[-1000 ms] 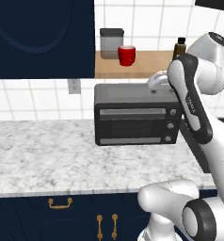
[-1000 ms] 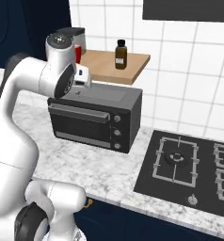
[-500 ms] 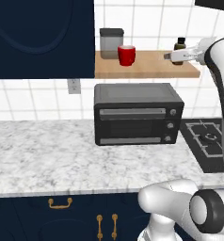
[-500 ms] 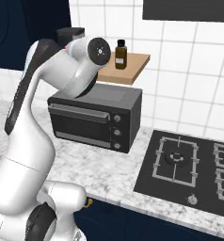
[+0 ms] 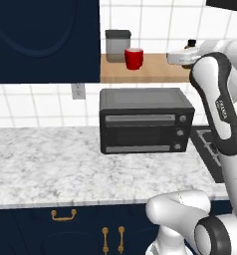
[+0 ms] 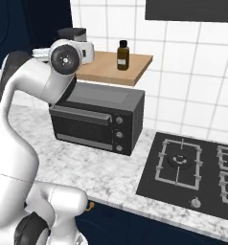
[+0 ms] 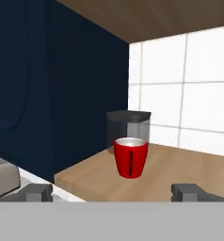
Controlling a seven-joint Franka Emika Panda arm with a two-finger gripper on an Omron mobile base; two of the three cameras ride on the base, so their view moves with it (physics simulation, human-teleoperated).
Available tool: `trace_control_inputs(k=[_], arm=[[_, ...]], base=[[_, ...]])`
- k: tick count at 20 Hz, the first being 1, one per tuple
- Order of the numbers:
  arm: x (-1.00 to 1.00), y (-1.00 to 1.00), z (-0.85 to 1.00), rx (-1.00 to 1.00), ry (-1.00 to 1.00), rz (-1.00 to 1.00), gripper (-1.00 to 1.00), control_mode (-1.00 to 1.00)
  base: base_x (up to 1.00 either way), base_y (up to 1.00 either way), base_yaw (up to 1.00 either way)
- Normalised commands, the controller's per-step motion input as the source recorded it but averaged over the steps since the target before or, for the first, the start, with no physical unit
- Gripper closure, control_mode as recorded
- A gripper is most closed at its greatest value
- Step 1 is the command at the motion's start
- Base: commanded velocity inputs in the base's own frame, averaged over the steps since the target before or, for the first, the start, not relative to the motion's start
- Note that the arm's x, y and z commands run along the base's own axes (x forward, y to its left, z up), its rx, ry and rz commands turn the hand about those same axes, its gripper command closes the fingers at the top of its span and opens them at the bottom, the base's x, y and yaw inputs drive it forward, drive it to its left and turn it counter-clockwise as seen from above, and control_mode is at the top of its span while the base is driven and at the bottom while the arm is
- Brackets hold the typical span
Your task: Gather all objects into one cabinet and sort the glasses and bowls to opposite sides.
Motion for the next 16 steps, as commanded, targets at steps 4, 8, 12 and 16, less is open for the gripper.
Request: trace_control_inputs(k=[4,8,12,16], arm=[[0.0,0.08,0.03,-0.01,0.04,-0.08,-1.0,-1.0],[0.31,0.15,0.0,-0.11,0.54,-0.05,-1.0,-1.0],[0.0,0.0,0.0,0.0,0.05,0.0,-1.0,-1.0],[0.02,0.0,-0.03,0.0,0.01,0.0,-1.0,-1.0]], base=[[0.0,0.0,0.0],[0.0,0.0,0.0],[0.0,0.0,0.0],[0.0,0.0,0.0]])
